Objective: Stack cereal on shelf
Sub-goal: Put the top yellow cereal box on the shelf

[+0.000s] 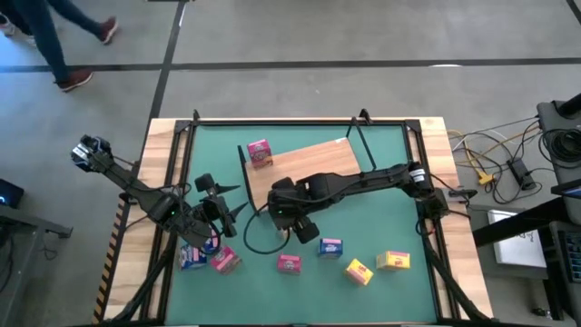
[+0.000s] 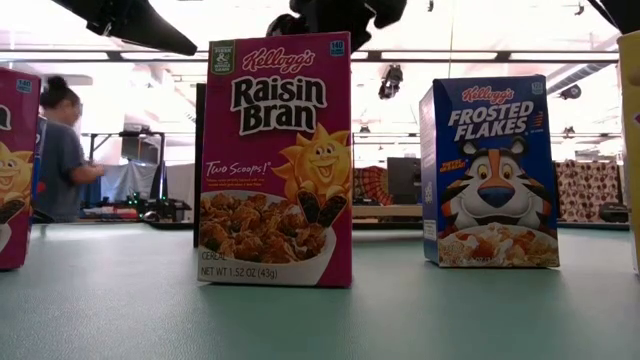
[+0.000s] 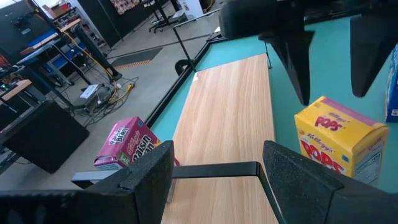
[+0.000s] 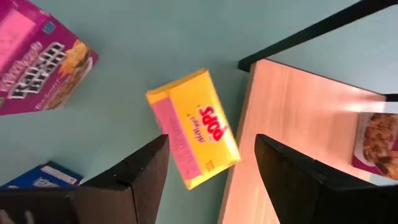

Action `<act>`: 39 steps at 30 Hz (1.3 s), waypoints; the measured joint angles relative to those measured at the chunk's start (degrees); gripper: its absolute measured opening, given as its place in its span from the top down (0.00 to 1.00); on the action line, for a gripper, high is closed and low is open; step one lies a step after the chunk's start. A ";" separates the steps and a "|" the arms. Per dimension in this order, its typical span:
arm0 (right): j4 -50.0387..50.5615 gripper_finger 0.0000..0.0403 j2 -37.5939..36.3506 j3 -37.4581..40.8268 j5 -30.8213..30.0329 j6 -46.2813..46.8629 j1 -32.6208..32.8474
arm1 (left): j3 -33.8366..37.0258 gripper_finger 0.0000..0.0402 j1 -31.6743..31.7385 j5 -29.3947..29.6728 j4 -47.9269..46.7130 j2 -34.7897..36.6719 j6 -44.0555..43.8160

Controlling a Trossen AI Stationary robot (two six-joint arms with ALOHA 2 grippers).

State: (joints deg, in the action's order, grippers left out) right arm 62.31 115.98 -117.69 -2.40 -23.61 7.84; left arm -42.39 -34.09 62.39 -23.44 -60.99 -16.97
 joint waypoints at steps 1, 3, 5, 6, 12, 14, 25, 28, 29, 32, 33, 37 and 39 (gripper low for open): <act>0.13 0.43 -0.13 0.00 0.71 0.22 -0.16 | 0.00 0.43 0.00 0.00 0.00 0.00 0.02; 0.22 0.43 -0.08 0.00 1.99 0.47 -0.44 | 0.00 0.43 0.00 0.00 0.02 0.00 0.00; 0.19 0.43 0.08 0.00 2.33 0.15 -0.70 | 0.00 0.43 0.00 0.00 0.02 0.00 0.01; 0.14 0.43 0.23 0.00 2.41 -0.18 -0.86 | 0.00 0.43 0.00 0.00 0.04 0.00 0.00; 0.03 0.43 0.73 0.02 2.66 -1.54 -1.20 | 0.00 0.43 0.00 0.00 0.09 0.00 0.00; 0.00 0.43 0.73 0.02 2.87 -1.58 -1.13 | 0.00 0.43 0.00 0.00 0.09 0.00 0.01; -1.80 0.43 0.73 2.35 5.40 -1.50 -1.12 | 0.00 0.43 0.00 0.00 0.37 0.00 0.00; -2.55 0.43 0.73 3.72 3.90 -1.66 -1.12 | 0.00 0.43 0.00 -0.01 0.36 -0.01 0.01; -2.87 0.43 0.73 3.96 3.27 -1.91 -1.12 | 0.00 0.43 0.00 -0.01 0.36 -0.01 0.00; -3.26 0.43 0.73 4.13 1.95 -2.57 -1.12 | 0.00 0.43 0.00 -0.02 0.37 -0.02 0.02; -3.41 0.43 0.73 4.13 1.94 -2.56 -1.12 | 0.00 0.43 0.00 -0.02 0.35 -0.02 0.01; -4.40 0.43 0.73 4.11 1.77 0.07 -1.12 | 0.00 0.43 0.00 -0.02 0.35 -0.02 0.00; -4.47 0.43 0.73 4.11 1.54 0.47 -1.12 | 0.00 0.43 0.00 -0.02 0.37 -0.02 0.00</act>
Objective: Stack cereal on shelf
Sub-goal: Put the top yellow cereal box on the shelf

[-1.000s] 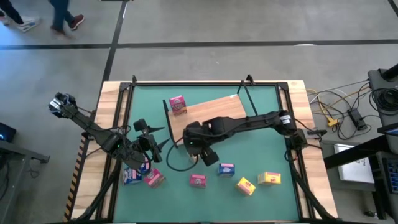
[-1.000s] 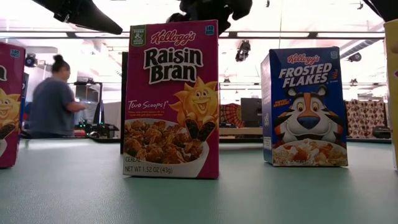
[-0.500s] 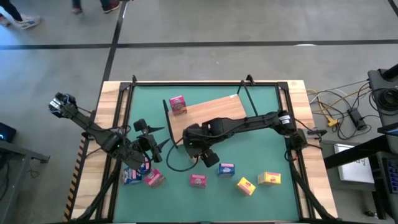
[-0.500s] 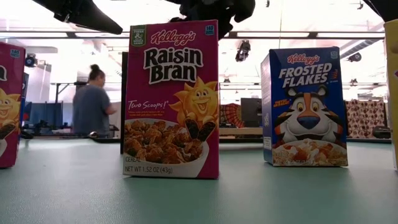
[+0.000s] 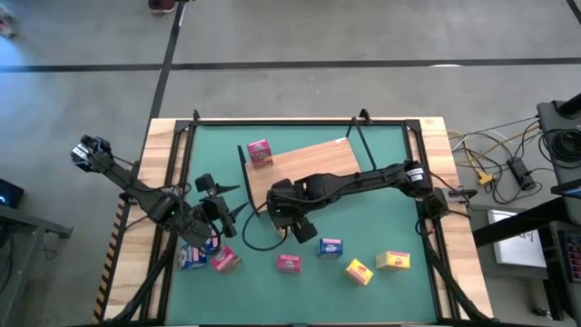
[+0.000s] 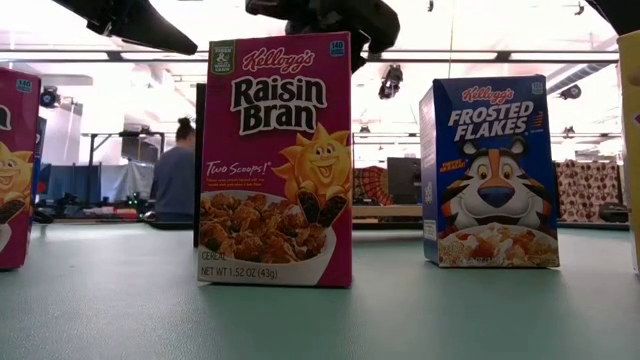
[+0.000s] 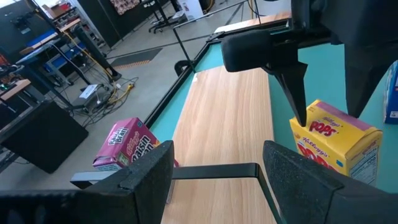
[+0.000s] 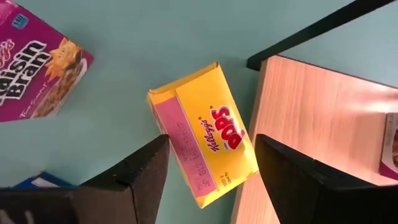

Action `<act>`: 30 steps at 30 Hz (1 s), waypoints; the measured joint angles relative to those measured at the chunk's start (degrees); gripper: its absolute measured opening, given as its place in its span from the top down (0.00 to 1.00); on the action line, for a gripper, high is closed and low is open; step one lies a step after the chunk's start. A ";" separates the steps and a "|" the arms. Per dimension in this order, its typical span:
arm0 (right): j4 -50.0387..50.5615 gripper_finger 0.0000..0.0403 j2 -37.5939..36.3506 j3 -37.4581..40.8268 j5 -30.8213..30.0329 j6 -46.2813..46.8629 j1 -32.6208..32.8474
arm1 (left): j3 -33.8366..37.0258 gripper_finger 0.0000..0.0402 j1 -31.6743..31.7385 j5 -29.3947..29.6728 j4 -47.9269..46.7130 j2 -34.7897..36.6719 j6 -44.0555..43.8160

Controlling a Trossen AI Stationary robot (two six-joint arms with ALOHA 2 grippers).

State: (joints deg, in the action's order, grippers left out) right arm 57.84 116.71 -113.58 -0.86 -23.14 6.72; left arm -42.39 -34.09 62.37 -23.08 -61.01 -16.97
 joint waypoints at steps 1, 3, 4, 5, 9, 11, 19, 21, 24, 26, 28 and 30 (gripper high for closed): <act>0.03 0.42 0.00 0.00 -0.54 0.09 0.00 | 0.00 0.43 0.00 0.00 0.01 0.00 0.01; 0.02 0.40 0.00 0.03 -1.25 0.81 0.00 | 0.00 0.43 0.00 0.00 0.12 0.00 0.00; -0.01 0.38 0.00 0.04 -1.59 0.80 0.00 | 0.02 0.43 0.02 0.00 0.18 0.00 0.00; -0.04 0.37 0.00 0.04 -1.86 0.68 0.00 | 0.00 0.43 0.00 0.00 0.20 0.00 0.02; -0.01 0.31 0.00 0.73 -2.04 -1.20 0.00 | 0.02 0.43 0.01 0.00 0.35 0.00 0.01; -0.40 0.30 0.00 1.88 -1.75 -2.15 0.00 | 0.02 0.43 0.02 0.00 0.42 0.00 0.00; -3.95 0.32 0.00 7.38 -0.62 -3.76 0.00 | 0.02 0.43 0.00 0.00 0.40 0.00 0.02; -4.30 0.35 0.00 7.75 -0.58 -3.79 0.00 | 0.02 0.43 0.01 0.00 0.41 0.00 0.01; -4.57 0.41 0.00 7.78 -0.47 -3.80 0.00 | 0.02 0.43 0.00 0.00 0.40 0.00 0.00; -4.46 0.45 0.00 7.67 -0.41 -3.77 0.00 | 0.02 0.43 0.02 0.00 0.40 0.00 0.00; -4.28 0.49 0.00 7.00 -0.40 -3.52 0.00 | 0.02 0.43 0.00 0.00 0.40 0.00 0.02; -4.44 0.52 0.00 6.31 -0.42 -3.52 0.00 | 0.02 0.43 0.00 0.00 0.40 0.00 0.00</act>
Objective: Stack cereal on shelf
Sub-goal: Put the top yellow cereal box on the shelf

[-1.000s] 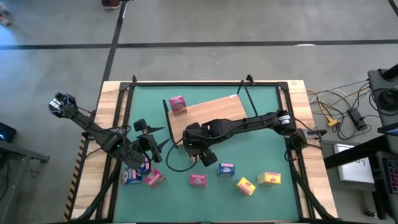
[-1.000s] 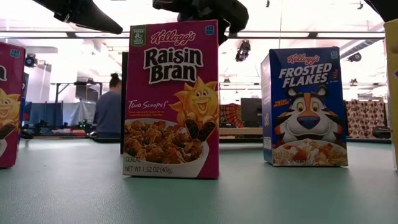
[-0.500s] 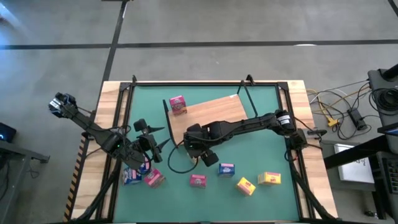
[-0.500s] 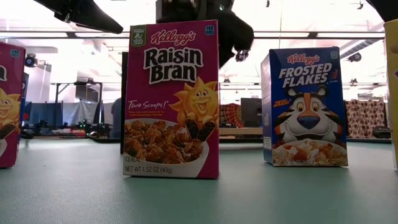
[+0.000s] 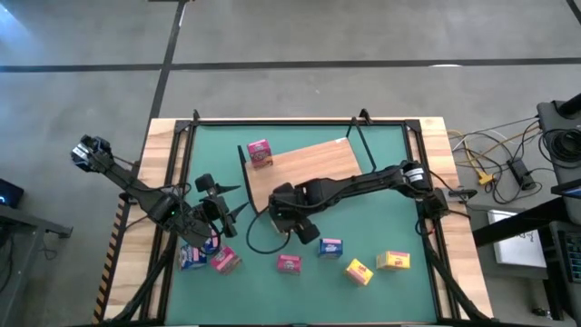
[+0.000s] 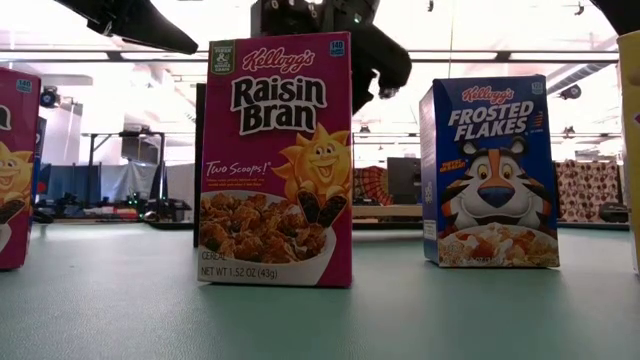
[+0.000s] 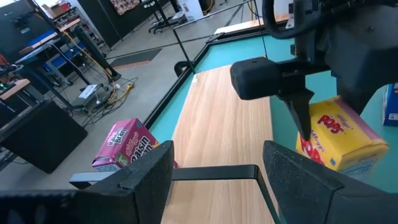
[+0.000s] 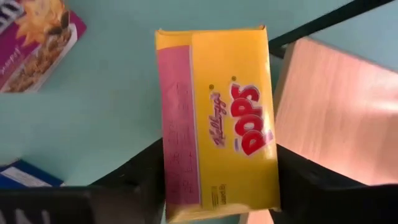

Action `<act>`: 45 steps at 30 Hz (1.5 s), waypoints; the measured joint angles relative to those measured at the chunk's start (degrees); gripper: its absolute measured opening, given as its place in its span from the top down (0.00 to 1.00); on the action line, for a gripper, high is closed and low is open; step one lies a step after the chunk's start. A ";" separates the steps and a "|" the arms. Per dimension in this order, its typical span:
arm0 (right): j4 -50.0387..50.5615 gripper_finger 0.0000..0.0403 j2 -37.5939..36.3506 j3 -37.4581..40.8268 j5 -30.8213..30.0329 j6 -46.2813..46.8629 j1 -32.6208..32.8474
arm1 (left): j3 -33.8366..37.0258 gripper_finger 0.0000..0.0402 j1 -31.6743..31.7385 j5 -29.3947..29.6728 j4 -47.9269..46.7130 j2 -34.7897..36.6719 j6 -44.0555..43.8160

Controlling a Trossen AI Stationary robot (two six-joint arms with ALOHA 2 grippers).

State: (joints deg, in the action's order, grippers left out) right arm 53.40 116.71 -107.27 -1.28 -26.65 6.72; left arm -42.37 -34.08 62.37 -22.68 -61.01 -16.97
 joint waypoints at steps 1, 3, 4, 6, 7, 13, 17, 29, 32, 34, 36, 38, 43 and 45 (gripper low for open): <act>0.05 0.53 0.00 -0.25 0.02 0.00 0.00 | 0.00 0.43 0.00 0.00 0.00 0.00 0.01; 0.16 0.55 0.00 -0.56 0.02 0.01 0.00 | 0.00 0.43 0.00 0.00 0.00 0.00 0.00; 0.16 0.56 0.00 -0.70 0.02 0.01 0.00 | 0.00 0.43 0.00 0.00 -0.02 0.00 0.00; 0.08 0.57 0.00 -0.83 0.00 0.01 0.00 | 0.00 0.43 0.00 0.00 0.00 0.00 0.00; 0.13 0.58 0.00 -0.83 0.01 0.02 0.00 | 0.00 0.43 0.00 0.00 -0.02 0.00 0.01; 1.20 0.57 -0.33 -0.83 -0.10 0.60 0.00 | 0.00 0.43 0.02 0.00 -0.02 0.00 0.00; 3.60 0.57 -2.94 -0.83 -0.20 2.06 -0.07 | 0.00 0.43 0.01 0.00 -0.01 0.00 0.00; 6.33 0.58 -16.40 0.26 -0.25 3.36 -6.88 | 0.01 0.43 0.00 0.01 0.27 0.00 0.00; 6.39 0.58 -18.36 1.98 -0.37 2.77 -10.77 | 0.02 0.43 0.00 0.00 0.33 0.00 0.00; 6.58 0.58 -19.43 3.44 -0.37 2.42 -13.55 | 0.02 0.43 0.02 0.00 0.39 0.00 0.00; 6.44 0.58 -20.60 5.25 -0.35 1.49 -16.53 | 0.02 0.43 0.00 0.00 0.42 0.00 0.00; 6.50 0.58 -21.45 7.14 -0.33 0.67 -19.42 | 0.02 0.43 0.00 0.01 0.43 0.00 0.00; 6.31 0.58 -22.59 11.51 -0.38 -0.95 -26.55 | 0.02 0.43 0.00 0.00 0.44 0.00 0.00; 6.03 0.58 -22.60 12.75 -0.34 -1.74 -28.98 | 0.02 0.43 0.00 0.00 0.44 0.00 -0.02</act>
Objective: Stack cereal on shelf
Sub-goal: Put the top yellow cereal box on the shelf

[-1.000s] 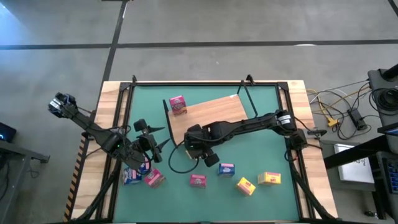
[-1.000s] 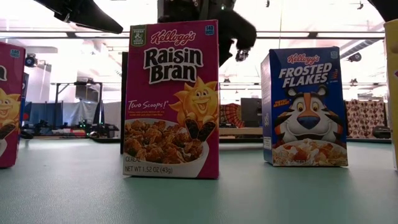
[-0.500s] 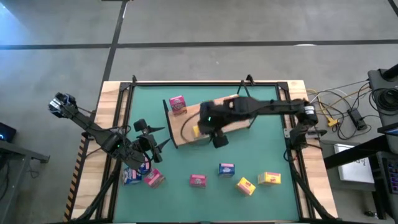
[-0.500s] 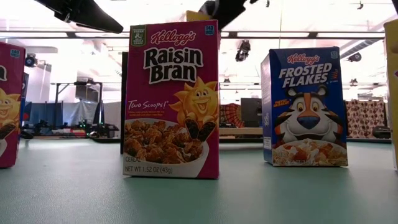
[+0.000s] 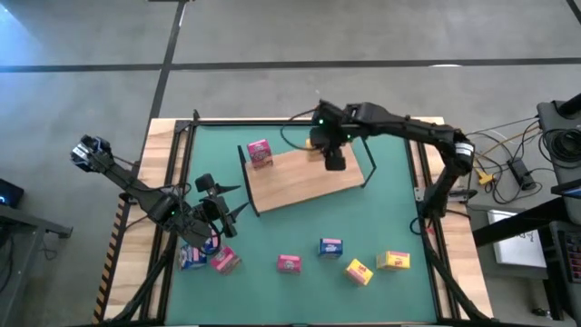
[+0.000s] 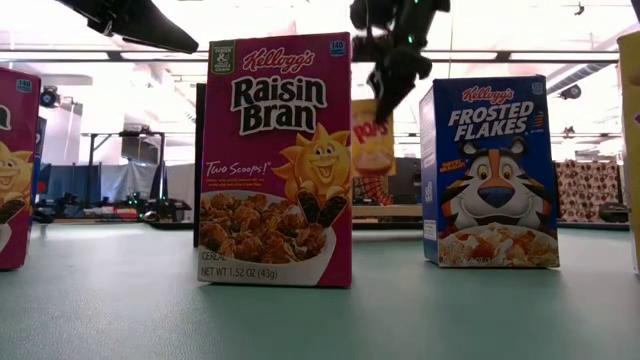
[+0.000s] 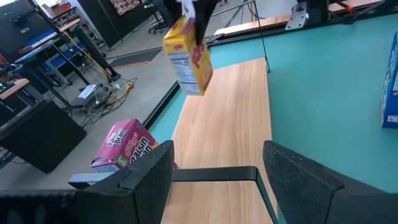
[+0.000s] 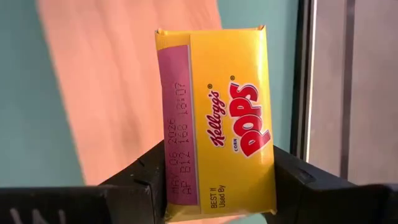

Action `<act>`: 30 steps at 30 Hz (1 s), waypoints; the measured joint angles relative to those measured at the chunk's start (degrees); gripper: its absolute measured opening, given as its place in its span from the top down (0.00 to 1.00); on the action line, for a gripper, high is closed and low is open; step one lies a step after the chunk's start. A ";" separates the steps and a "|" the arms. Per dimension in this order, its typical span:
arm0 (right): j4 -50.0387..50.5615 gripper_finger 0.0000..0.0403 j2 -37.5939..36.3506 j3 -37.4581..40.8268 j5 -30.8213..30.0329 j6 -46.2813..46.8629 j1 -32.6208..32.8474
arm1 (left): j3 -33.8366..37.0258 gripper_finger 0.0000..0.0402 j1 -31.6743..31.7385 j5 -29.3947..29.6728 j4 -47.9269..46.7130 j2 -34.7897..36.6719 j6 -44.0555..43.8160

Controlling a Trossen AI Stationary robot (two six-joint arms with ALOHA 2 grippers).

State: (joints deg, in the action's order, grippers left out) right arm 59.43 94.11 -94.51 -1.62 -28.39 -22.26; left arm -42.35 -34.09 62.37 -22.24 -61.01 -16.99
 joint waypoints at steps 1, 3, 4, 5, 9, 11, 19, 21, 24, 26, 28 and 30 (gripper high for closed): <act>-0.01 0.58 0.08 0.61 0.01 -0.41 -0.99 | 0.00 0.43 0.01 0.01 0.00 0.00 0.01; -0.11 0.58 0.29 1.81 0.04 -1.44 -2.76 | 0.00 0.43 0.00 0.00 0.00 0.00 0.02; -0.12 0.58 0.46 2.29 0.10 -2.03 -3.54 | 0.00 0.43 0.01 0.01 0.00 0.00 0.01; -0.11 0.58 0.61 2.71 0.11 -2.61 -4.31 | 0.00 0.43 0.00 0.00 0.00 0.00 0.00; 0.08 0.58 1.04 2.97 0.12 -3.56 -6.67 | 0.00 0.43 0.00 0.00 0.00 0.00 0.00; 0.11 0.58 1.04 2.97 0.12 -4.19 -7.43 | 0.00 0.43 0.00 0.01 -0.01 0.00 0.01; 0.37 0.58 1.07 2.97 0.38 -6.77 -8.81 | 0.00 0.43 0.00 0.02 -0.04 0.00 0.00; 0.46 0.58 1.07 2.97 0.56 -7.50 -8.81 | 0.00 0.43 0.00 0.01 -0.04 0.00 0.00; 0.63 0.58 1.09 2.97 0.58 -7.71 -8.81 | 0.00 0.43 0.00 0.01 -0.04 0.00 0.00; 0.69 0.58 1.10 2.97 0.58 -7.73 -8.81 | 0.00 0.43 0.00 0.00 -0.04 0.00 0.00; 0.56 0.58 1.09 3.20 0.58 -7.75 -8.81 | 0.00 0.43 0.00 0.01 -0.04 0.00 0.00; 0.46 0.58 1.11 3.69 0.58 -7.78 -8.81 | 0.00 0.43 0.01 0.01 -0.04 0.00 0.00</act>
State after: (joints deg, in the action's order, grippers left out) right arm 59.88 95.22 -90.82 -1.04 -36.17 -31.07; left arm -42.35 -34.08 62.38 -22.28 -61.01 -16.99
